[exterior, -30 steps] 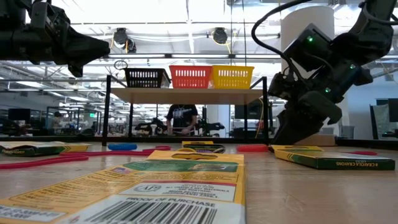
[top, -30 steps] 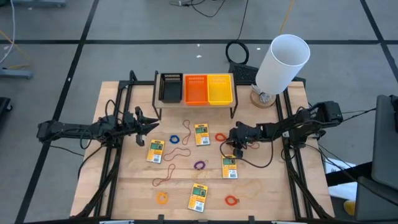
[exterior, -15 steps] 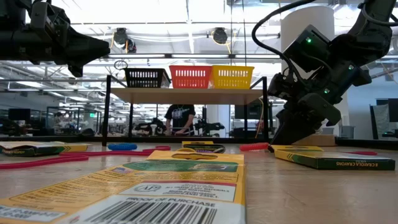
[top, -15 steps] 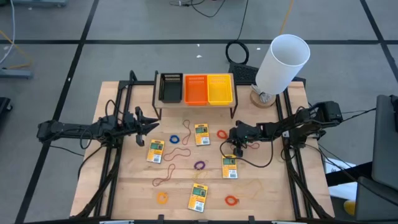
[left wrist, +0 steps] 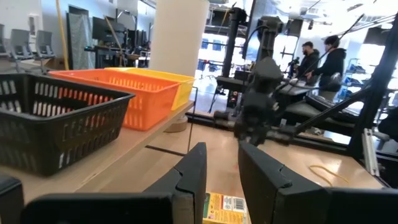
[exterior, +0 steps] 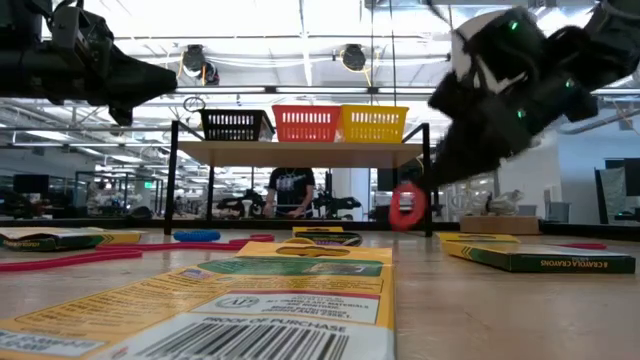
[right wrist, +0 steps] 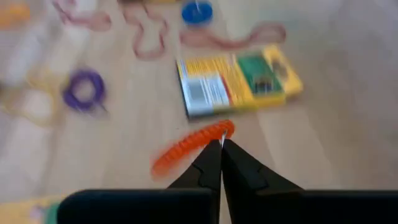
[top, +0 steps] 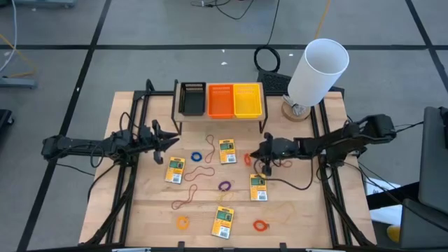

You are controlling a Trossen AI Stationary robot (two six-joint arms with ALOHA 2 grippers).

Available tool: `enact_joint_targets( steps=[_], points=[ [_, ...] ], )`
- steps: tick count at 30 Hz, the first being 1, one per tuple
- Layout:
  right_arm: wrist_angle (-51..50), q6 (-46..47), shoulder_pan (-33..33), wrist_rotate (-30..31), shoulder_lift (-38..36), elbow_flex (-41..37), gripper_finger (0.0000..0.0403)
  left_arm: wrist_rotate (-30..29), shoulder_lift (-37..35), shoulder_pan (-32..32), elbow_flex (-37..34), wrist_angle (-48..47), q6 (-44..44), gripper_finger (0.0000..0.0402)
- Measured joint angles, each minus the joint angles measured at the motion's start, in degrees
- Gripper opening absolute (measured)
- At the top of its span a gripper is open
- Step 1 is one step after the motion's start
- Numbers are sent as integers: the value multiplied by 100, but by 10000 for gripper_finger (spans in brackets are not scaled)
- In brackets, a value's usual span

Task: Pick & Place Office Desk Supplies
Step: Put the orange spring keychain into the yellow bin on the shelf

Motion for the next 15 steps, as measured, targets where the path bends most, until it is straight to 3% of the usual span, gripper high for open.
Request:
enact_joint_targets(
  steps=[15],
  points=[
    [1414,-493,153,182,-1331,4,1,-154,0,-1,0,-1,-134,81]
  ],
)
